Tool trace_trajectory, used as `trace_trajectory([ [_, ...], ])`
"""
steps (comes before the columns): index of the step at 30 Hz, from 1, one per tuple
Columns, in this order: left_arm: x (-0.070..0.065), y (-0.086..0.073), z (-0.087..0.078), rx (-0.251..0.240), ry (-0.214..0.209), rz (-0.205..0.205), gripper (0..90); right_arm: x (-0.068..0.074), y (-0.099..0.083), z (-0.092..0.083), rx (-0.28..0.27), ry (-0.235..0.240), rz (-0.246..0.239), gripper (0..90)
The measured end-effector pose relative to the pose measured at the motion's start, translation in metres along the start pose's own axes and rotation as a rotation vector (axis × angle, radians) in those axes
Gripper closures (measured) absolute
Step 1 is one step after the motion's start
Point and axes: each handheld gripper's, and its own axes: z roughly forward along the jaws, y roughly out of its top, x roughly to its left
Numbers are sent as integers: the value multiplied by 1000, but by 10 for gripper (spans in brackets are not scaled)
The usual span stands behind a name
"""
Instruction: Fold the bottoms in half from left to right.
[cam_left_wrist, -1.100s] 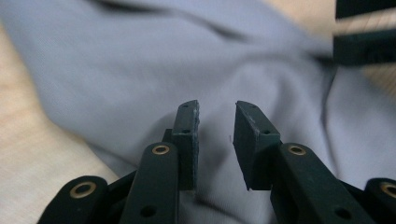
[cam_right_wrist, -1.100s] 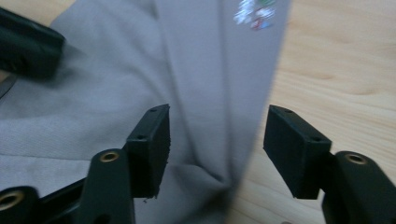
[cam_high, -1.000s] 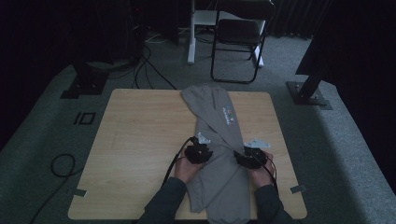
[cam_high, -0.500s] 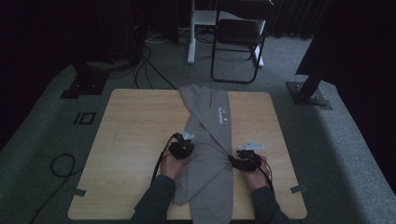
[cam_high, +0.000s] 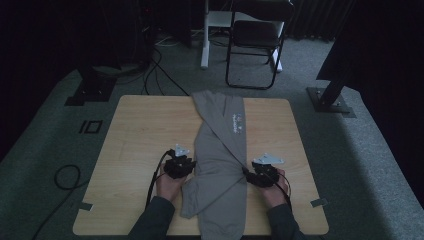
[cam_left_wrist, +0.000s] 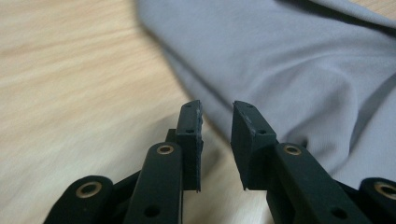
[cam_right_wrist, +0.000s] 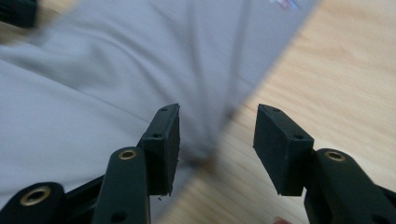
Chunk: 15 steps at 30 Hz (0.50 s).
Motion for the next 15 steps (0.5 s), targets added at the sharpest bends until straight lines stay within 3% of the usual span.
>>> trace_trajectory([
  [3,3,-9,-7,-12,0,-12,731,16,7,2,-13,49,-30,508],
  [5,4,-12,-10,-19,-3,-19,728,32,12,13,0,96,-61,506],
  [6,5,-14,-11,-20,-5,-23,728,32,12,13,0,96,-61,506],
  [12,2,-22,-12,-13,-20,-25,725,66,25,38,34,181,-125,470],
  [15,1,-25,-13,-17,-25,-26,725,72,27,43,46,204,-147,470],
])
